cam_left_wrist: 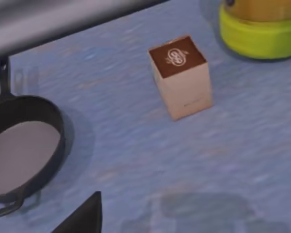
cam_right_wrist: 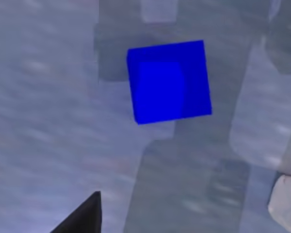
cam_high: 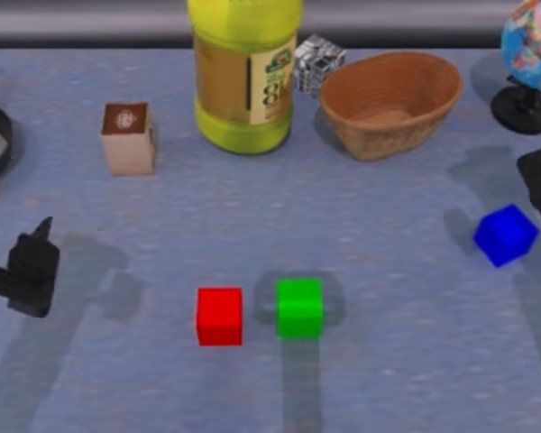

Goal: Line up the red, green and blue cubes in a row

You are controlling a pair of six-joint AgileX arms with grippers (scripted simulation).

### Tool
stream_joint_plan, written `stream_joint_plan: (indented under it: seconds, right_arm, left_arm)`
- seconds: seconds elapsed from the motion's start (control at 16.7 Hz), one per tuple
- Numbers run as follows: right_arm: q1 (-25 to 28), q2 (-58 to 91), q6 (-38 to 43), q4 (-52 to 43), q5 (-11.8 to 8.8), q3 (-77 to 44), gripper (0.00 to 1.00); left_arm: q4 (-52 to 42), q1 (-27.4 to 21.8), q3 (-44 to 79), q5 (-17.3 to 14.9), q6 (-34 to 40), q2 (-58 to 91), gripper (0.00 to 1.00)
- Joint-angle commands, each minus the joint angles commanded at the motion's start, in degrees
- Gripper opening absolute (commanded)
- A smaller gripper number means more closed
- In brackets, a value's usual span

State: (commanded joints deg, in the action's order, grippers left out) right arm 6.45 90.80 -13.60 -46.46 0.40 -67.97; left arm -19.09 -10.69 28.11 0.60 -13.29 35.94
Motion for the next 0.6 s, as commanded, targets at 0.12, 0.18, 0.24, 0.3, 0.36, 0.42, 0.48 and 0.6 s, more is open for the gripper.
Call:
stream_joint_plan:
  seconds: [0.12, 0.18, 0.24, 0.3, 0.36, 0.42, 0.48, 0.6]
  right_arm:
    - [0.6, 9.1, -1.4, -4.8, 0.0, -7.3, 1.00]
    - [0.9, 13.1, -2.0, -6.8, 0.0, -10.4, 1.00]
    - [1.2, 17.1, -2.6, -8.7, -0.1, -13.6, 1.00]
    - [1.4, 20.5, -3.1, -10.3, -0.1, -16.3, 1.00]
    - [1.6, 23.6, -3.5, -11.8, -0.1, -18.8, 1.00]
    - [1.8, 26.0, -3.9, -12.9, -0.2, -20.9, 1.00]
    - [1.9, 27.9, -4.2, -13.9, -0.2, -22.7, 1.00]
    - [2.1, 30.3, -4.6, -15.0, -0.3, -24.8, 1.00]
  left_arm:
    - [5.5, 3.6, -8.2, -0.1, 3.8, -10.5, 1.00]
    - [8.0, 5.2, -11.9, -0.2, 5.6, -15.3, 1.00]
    - [10.3, 6.6, -15.3, -0.2, 7.2, -19.7, 1.00]
    - [12.4, 7.9, -18.4, -0.3, 8.6, -23.7, 1.00]
    - [14.2, 9.0, -21.1, -0.4, 9.9, -27.2, 1.00]
    - [15.8, 10.0, -23.4, -0.4, 11.0, -30.1, 1.00]
    - [17.1, 10.7, -25.3, -0.5, 11.9, -32.5, 1.00]
    - [18.8, 11.7, -27.7, -0.6, 13.1, -35.4, 1.00]
